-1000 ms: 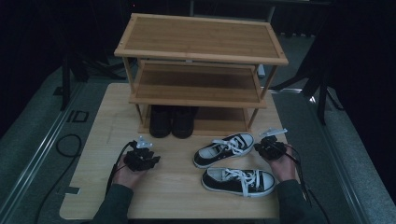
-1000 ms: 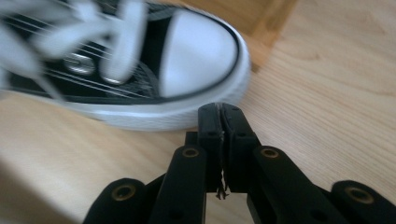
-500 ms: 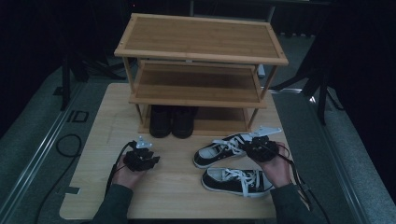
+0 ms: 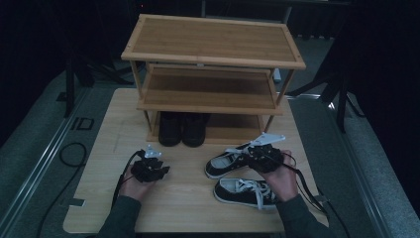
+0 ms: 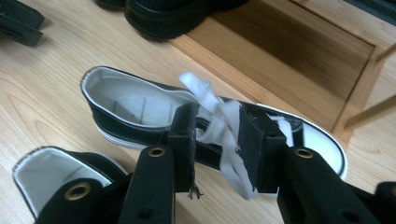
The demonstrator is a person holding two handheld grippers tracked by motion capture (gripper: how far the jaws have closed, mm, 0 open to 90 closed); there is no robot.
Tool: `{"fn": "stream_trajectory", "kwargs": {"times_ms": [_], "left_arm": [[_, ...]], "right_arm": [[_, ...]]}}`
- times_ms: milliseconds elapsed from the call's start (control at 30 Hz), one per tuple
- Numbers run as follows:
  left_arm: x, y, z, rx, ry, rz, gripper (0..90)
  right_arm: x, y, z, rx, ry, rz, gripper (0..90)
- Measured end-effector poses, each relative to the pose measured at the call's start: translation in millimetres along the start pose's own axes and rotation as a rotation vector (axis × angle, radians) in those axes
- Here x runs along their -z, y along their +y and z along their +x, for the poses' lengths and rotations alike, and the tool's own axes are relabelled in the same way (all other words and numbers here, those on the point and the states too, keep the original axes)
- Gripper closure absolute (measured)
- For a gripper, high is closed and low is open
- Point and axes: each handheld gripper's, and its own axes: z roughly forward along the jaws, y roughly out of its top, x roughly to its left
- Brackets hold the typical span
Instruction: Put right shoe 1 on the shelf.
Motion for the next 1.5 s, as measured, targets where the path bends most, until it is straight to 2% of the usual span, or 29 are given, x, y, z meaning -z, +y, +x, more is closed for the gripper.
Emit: {"fn": "stream_trajectory", "kwargs": {"times_ms": [200,433,467,567,667,733,800,867,900,1200,1267,1367,1500], "left_arm": [[0.5,-0.1,0.3,0.004,-0.001,-0.005,61.6],[0.6,-0.2,0.8,0.003,-0.001,-0.004,61.6],[0.7,-0.2,0.8,0.003,-0.001,-0.005,61.6],[0.4,-0.1,0.7,0.003,-0.001,-0.005,61.6],[-0.5,0.3,-0.2,-0.003,-0.001,0.003,61.6],[-0.7,0.5,-0.9,-0.004,-0.002,0.002,61.6],[0.0,0.5,-0.6,-0.005,-0.001,0.001,61.5],[0.7,0.0,0.5,0.001,-0.001,-0.003,61.6],[1.0,-0.3,1.2,0.002,0.0,-0.003,61.6],[0.8,-0.3,0.4,0.001,0.001,-0.005,61.6],[0.4,-0.1,0.2,-0.004,0.002,0.0,61.6],[0.3,-0.1,-0.2,-0.002,0.003,-0.003,61.6],[0.7,-0.4,0.5,0.003,0.002,-0.007,61.5]], "right_arm": [[-12.0,4.0,6.4,-0.011,-0.003,0.023,65.8],[-30.1,8.5,11.8,-0.031,-0.051,0.068,61.5],[-33.7,7.6,10.8,-0.049,-0.053,0.08,59.9],[-35.2,5.9,8.8,-0.077,-0.056,0.081,57.9],[-33.9,8.3,8.6,-0.099,-0.047,0.06,54.9],[-35.2,11.8,9.5,-0.1,-0.054,0.054,54.0],[-39.1,13.3,10.9,-0.089,-0.06,0.079,54.0],[-41.2,10.7,12.9,-0.072,-0.092,0.104,54.0],[-40.3,9.7,13.4,-0.071,-0.094,0.104,54.3],[-35.3,-0.5,9.6,-0.109,-0.085,0.13,50.8],[-40.9,-5.0,7.6,-0.133,-0.079,0.159,50.7],[-44.8,-3.8,7.0,-0.162,-0.076,0.167,50.8],[-47.5,-3.5,5.4,-0.177,-0.068,0.198,50.2]]}}
